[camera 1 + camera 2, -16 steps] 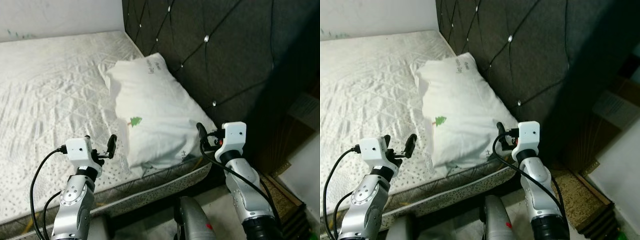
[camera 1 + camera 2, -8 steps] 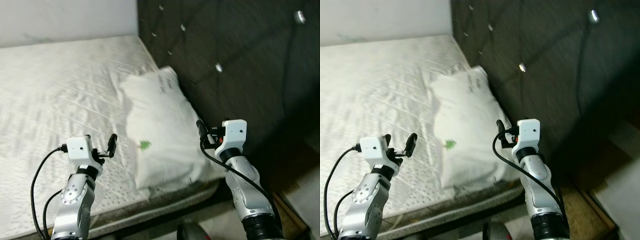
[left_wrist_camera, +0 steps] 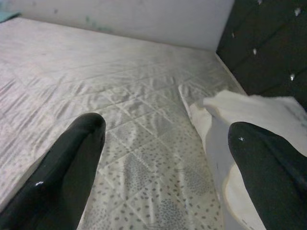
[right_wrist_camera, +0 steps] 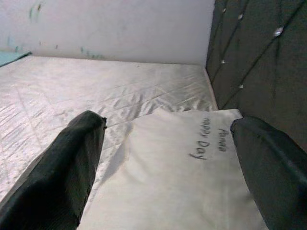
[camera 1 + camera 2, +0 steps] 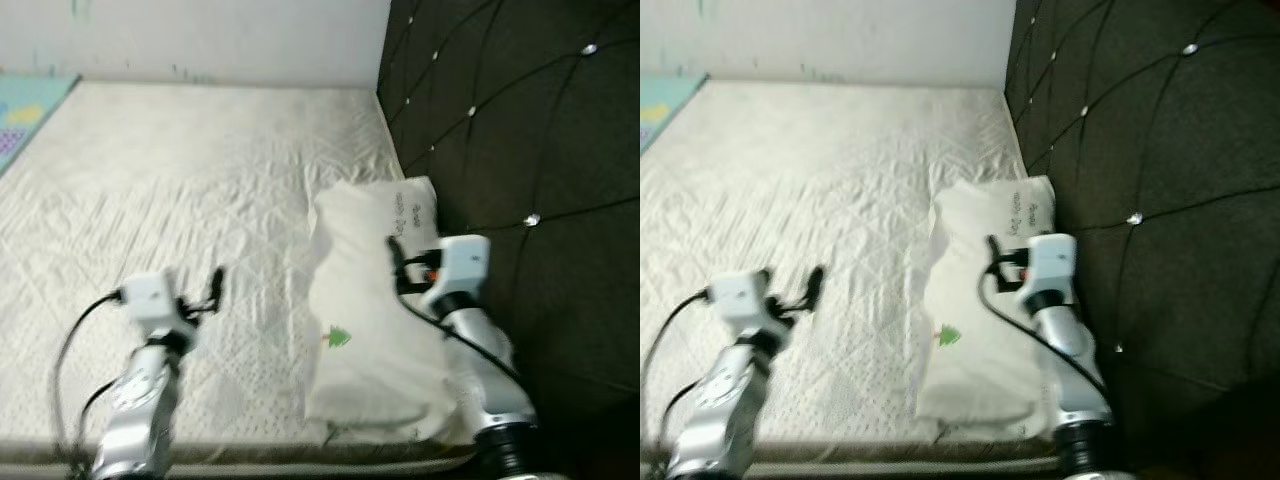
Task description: Clean up the room
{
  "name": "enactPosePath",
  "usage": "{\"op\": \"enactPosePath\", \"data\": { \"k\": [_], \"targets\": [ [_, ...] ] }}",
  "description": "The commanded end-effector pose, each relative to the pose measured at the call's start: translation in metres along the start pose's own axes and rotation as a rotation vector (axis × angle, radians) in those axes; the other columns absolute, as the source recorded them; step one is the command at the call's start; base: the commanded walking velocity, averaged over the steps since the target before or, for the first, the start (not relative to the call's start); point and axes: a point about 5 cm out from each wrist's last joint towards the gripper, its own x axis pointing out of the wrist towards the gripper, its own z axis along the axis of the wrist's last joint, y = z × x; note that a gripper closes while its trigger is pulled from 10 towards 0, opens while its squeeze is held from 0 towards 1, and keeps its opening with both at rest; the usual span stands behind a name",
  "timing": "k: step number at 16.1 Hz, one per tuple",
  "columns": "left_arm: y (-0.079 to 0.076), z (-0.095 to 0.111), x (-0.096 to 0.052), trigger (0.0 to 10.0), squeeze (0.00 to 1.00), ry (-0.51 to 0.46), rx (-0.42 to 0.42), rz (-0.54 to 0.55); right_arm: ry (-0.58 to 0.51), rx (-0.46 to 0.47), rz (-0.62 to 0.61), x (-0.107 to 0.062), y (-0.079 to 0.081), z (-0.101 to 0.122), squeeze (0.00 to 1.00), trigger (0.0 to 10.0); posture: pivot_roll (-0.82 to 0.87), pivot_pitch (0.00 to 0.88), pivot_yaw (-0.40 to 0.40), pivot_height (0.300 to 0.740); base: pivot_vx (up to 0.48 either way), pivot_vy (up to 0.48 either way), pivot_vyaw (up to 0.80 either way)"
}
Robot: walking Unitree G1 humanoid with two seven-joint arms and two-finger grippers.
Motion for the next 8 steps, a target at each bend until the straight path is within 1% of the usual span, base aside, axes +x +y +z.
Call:
{"op": "enactPosePath", "data": {
  "k": [1, 8],
  "targets": [
    [-0.0108, -0.0047, 0.0011, 10.0, 0.0, 0.022, -0.016, -0.025, 0.015, -0.003, -0.04, -0.0056, -0.0125, -0.0034, 0.0, 10.0, -0.08, 0.038, -0.017, 0.74, 0.0, 0.0, 0.0],
    [-0.0115, -0.0074, -0.0008, 10.0, 0.0, 0.037, -0.035, -0.016, 0.029, 0.003, -0.055, -0.0065, -0.0144, -0.0052, 0.0, 10.0, -0.08, 0.051, -0.025, 0.74, 0.0, 0.0, 0.0]
  ]
}}
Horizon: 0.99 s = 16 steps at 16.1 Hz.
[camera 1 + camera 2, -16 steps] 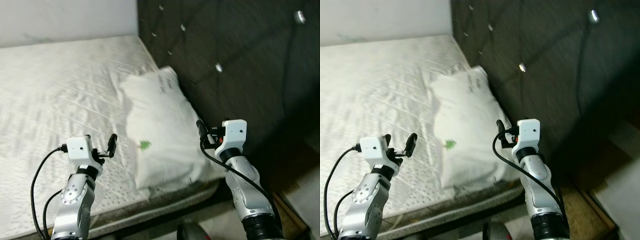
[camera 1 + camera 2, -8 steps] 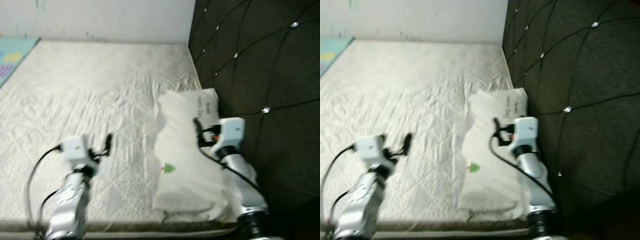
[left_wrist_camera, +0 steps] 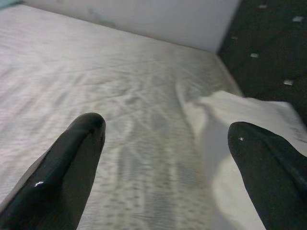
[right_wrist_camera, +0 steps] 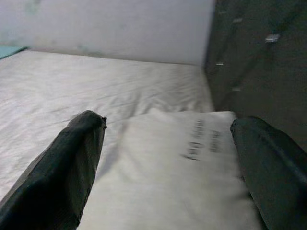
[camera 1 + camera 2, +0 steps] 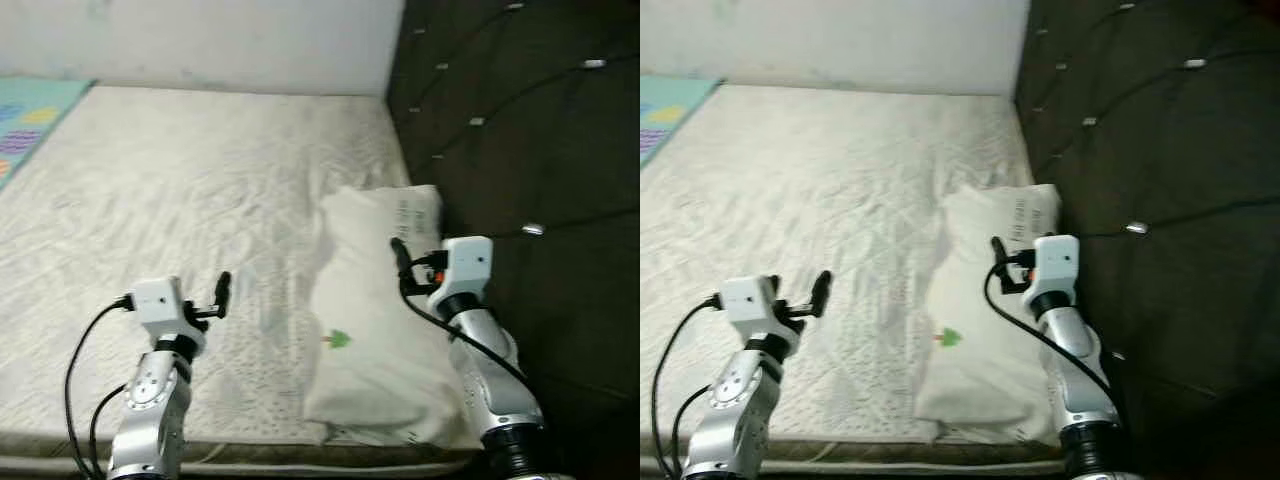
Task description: Clean up the room
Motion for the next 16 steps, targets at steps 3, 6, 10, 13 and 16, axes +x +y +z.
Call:
{"op": "enactPosePath", "data": {
  "k": [3, 6, 10, 13, 16],
  "targets": [
    [0.0014, 0.0014, 0.0003, 10.0, 0.0, 0.004, -0.004, -0.004, 0.01, 0.014, 0.005, -0.0005, 0.0022, -0.0013, 0.0, 10.0, -0.08, 0.049, -0.024, 0.74, 0.0, 0.0, 0.0],
    [0.0015, 0.0014, 0.0013, 10.0, 0.0, 0.005, -0.003, -0.006, 0.012, -0.008, 0.019, 0.0004, 0.0042, -0.0015, 0.0, 10.0, -0.08, 0.042, -0.024, 0.74, 0.0, 0.0, 0.0],
    [0.0005, 0.0016, 0.0022, 10.0, 0.0, 0.005, 0.003, -0.015, 0.005, -0.017, 0.031, 0.0019, 0.0056, 0.0, 0.0, 10.0, -0.08, 0.035, -0.024, 0.74, 0.0, 0.0, 0.2],
    [0.0005, 0.0022, 0.0029, 10.0, 0.0, -0.002, 0.006, -0.014, 0.007, -0.008, 0.029, 0.0025, 0.006, -0.0009, 0.0, 10.0, -0.08, 0.03, -0.025, 0.74, 0.0, 0.0, 0.21],
    [0.0009, 0.0023, 0.0032, 10.0, 0.0, -0.002, 0.006, -0.013, 0.011, -0.006, 0.027, 0.0026, 0.0059, -0.0015, 0.0, 10.0, -0.08, 0.031, -0.025, 0.74, 0.0, 0.0, 0.0]
  ]
}}
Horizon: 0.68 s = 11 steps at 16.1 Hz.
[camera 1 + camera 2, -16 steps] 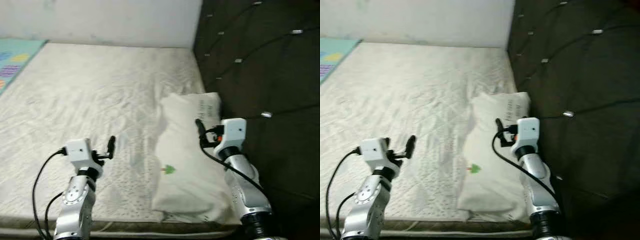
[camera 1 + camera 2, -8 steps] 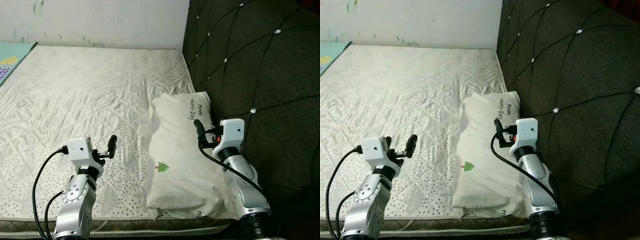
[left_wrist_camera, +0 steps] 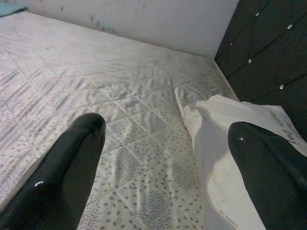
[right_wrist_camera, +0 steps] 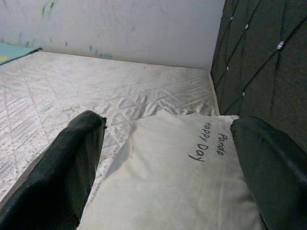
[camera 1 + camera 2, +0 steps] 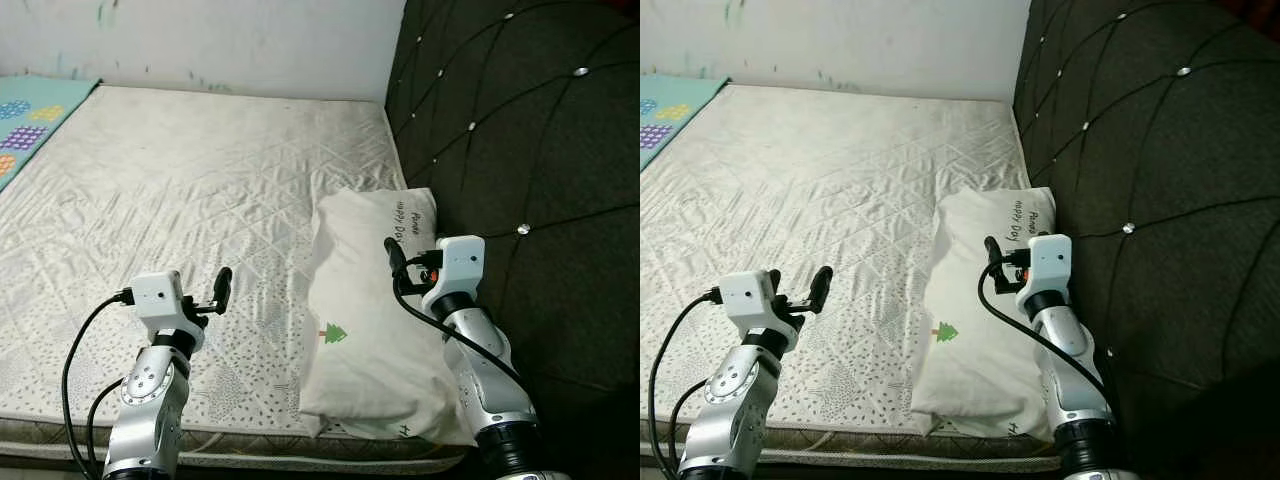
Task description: Clean up the room
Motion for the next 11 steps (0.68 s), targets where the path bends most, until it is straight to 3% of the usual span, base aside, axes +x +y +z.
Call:
{"op": "enactPosePath", "data": {
  "k": [1, 3, 11],
  "targets": [
    [-0.0008, -0.0014, 0.0009, 10.0, 0.0, 0.008, 0.0, -0.003, 0.004, -0.002, -0.007, 0.0004, -0.0016, -0.0002, 0.0, 10.0, -0.08, 0.031, -0.025, 0.74, 0.0, 0.0, 0.0],
    [-0.0002, -0.0015, 0.0007, 10.0, 0.0, 0.008, -0.001, 0.0, 0.006, -0.004, -0.007, 0.0005, -0.0011, -0.0007, 0.0, 10.0, -0.08, 0.031, -0.025, 0.74, 0.0, 0.0, 0.0],
    [0.0026, -0.0009, 0.0002, 10.0, 0.0, 0.01, -0.003, 0.019, 0.01, -0.003, -0.017, 0.0011, -0.0017, -0.0015, 0.0, 10.0, -0.07, 0.042, -0.027, 0.74, 0.0, 0.275, 0.0]
  ]
}}
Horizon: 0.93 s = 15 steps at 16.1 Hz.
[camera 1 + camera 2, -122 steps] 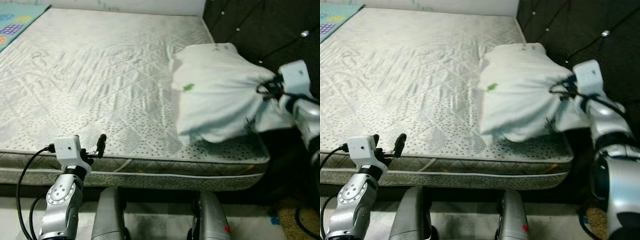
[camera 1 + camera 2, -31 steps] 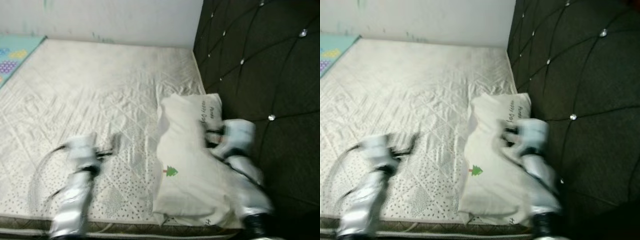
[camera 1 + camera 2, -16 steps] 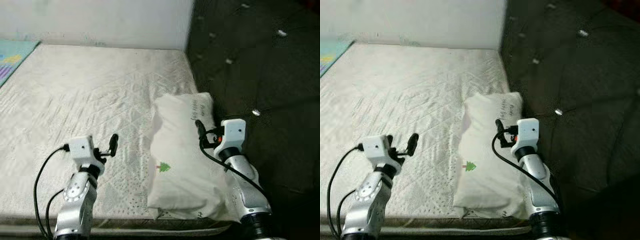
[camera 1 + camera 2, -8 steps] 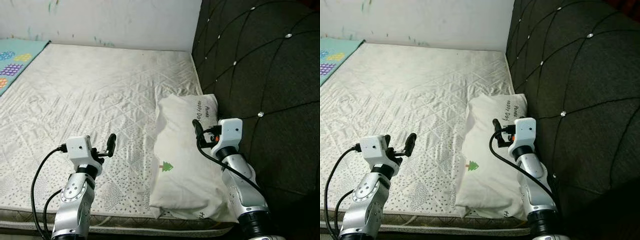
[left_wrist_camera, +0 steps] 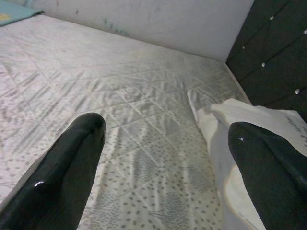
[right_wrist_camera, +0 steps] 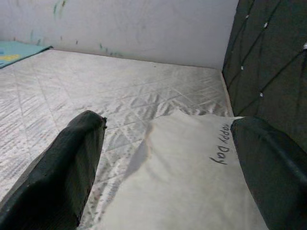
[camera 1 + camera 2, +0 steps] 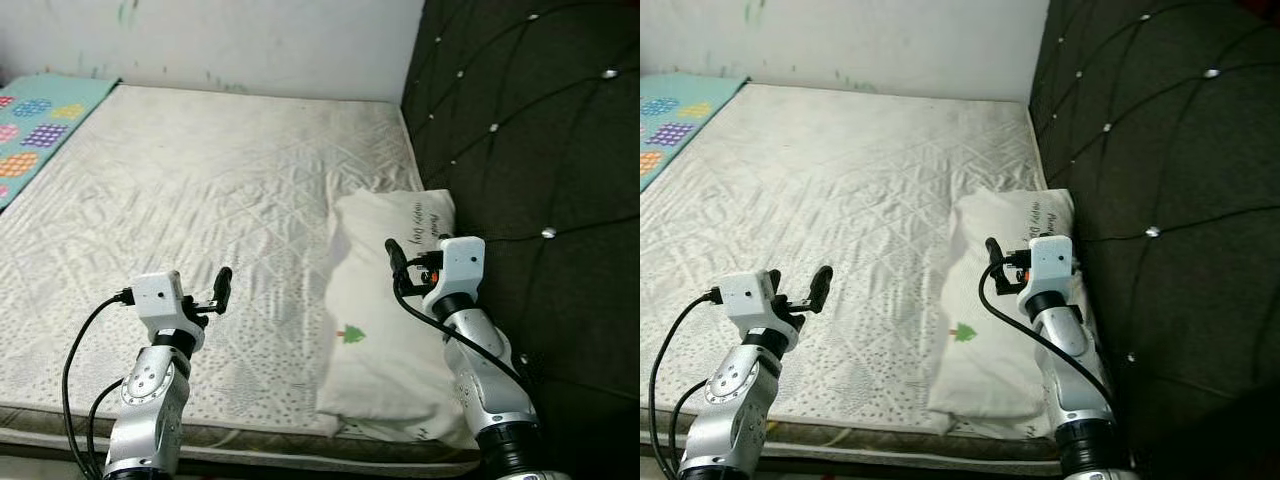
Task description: Clean up the room
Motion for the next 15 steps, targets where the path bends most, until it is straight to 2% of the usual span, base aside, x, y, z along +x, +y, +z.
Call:
{"op": "enactPosePath", "data": {
  "k": [1, 15],
  "targets": [
    [0.0021, -0.001, 0.0001, 10.0, 0.0, 0.012, 0.001, 0.012, 0.004, -0.001, -0.014, 0.0012, -0.0013, -0.0002, 0.0, 10.0, -0.07, 0.043, -0.026, 0.74, 0.0, 0.304, 0.0],
    [0.0021, -0.0015, 0.0005, 10.0, 0.0, 0.015, -0.004, 0.019, 0.009, -0.008, -0.011, 0.0024, -0.0004, 0.0, 0.0, 10.0, -0.08, 0.049, -0.031, 0.74, 0.0, 0.327, 0.0]
  ]
}}
